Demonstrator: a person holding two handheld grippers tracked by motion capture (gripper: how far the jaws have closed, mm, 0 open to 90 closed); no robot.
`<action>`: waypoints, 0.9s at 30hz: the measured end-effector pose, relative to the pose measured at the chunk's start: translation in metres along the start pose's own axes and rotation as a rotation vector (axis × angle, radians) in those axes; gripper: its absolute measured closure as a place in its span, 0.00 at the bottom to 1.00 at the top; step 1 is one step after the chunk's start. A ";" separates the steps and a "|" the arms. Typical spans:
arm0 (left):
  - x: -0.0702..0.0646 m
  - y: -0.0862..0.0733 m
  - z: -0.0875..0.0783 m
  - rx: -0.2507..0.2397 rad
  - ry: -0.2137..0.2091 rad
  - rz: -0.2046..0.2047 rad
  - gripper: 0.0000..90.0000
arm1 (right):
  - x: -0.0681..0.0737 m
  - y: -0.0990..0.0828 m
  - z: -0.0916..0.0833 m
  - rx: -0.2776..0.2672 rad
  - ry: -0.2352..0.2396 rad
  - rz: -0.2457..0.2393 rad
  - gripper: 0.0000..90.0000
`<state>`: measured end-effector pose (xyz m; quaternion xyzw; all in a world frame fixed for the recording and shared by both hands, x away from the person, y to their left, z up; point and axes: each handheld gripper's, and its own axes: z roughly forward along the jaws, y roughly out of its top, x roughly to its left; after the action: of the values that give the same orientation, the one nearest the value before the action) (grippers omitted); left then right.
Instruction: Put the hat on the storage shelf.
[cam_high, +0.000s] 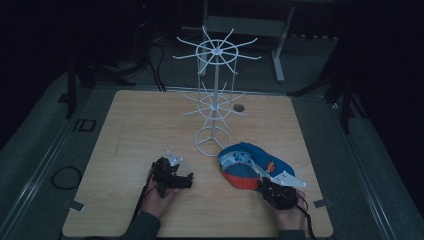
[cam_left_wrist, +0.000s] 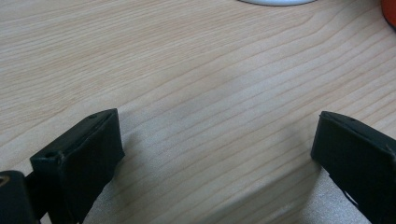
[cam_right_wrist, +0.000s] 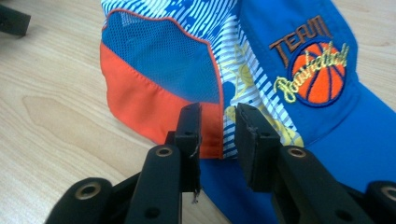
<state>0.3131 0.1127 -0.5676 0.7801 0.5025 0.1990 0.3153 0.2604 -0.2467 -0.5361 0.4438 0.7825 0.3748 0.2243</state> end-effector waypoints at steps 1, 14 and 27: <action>0.000 0.000 0.000 0.000 0.000 0.000 0.03 | 0.000 0.000 0.000 0.006 0.012 0.002 0.75; 0.000 0.000 0.000 0.000 0.000 0.000 0.03 | 0.005 0.011 -0.003 0.077 0.100 -0.030 0.63; -0.001 0.000 0.000 -0.003 0.001 -0.006 0.03 | 0.005 0.027 -0.008 0.194 0.214 -0.066 0.57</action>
<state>0.3127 0.1121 -0.5678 0.7780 0.5047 0.1993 0.3166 0.2665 -0.2365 -0.5106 0.3950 0.8486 0.3349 0.1075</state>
